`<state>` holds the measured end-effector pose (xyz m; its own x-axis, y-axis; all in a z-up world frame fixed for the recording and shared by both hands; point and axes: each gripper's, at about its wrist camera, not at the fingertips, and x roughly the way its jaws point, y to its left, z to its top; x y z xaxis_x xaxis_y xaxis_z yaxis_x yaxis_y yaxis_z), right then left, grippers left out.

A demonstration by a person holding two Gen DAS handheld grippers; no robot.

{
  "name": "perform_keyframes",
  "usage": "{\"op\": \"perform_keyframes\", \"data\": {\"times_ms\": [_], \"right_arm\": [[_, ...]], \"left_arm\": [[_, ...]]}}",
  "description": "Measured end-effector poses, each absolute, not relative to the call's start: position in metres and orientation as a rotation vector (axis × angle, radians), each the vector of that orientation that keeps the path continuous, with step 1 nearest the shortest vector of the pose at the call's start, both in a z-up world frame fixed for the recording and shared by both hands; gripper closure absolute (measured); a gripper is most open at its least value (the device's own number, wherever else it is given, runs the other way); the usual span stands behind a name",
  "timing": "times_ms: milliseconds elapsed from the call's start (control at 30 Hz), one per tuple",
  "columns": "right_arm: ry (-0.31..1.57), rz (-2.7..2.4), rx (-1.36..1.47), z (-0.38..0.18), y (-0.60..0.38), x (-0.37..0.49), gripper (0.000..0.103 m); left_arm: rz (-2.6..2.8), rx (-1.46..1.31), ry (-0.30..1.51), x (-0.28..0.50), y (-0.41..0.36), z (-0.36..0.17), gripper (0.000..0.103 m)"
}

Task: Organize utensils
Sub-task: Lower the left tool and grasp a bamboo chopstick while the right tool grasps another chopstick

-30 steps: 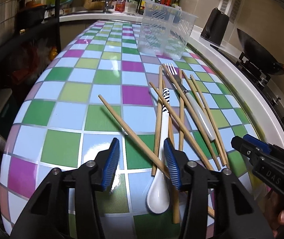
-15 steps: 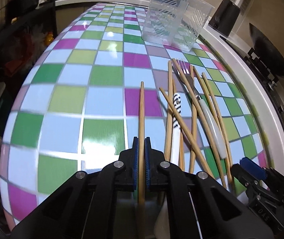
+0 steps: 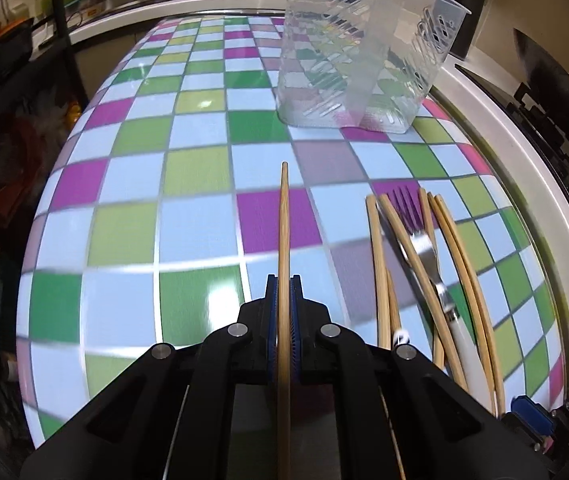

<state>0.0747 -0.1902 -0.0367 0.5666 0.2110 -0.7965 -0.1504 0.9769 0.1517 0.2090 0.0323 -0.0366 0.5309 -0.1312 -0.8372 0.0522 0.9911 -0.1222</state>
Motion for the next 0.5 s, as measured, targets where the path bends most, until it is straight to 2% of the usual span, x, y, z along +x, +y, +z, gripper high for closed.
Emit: {"op": "perform_keyframes", "data": {"times_ms": [167, 333, 400, 500], "right_arm": [[0.926, 0.190, 0.091, -0.038, -0.196, 0.081, 0.091], [0.898, 0.189, 0.079, -0.040, -0.194, 0.079, 0.084], [0.870, 0.192, 0.051, -0.041, -0.190, 0.076, 0.082], [0.805, 0.218, 0.044, -0.040, -0.191, 0.069, 0.082]], "left_arm": [[-0.104, -0.103, 0.951, 0.202, 0.037, -0.031, 0.096], [-0.123, -0.117, 0.870, 0.156, 0.048, -0.021, 0.096], [-0.130, -0.124, 0.846, 0.129, 0.054, -0.020, 0.093], [-0.141, -0.112, 0.807, 0.094, 0.058, -0.022, 0.080]]}}
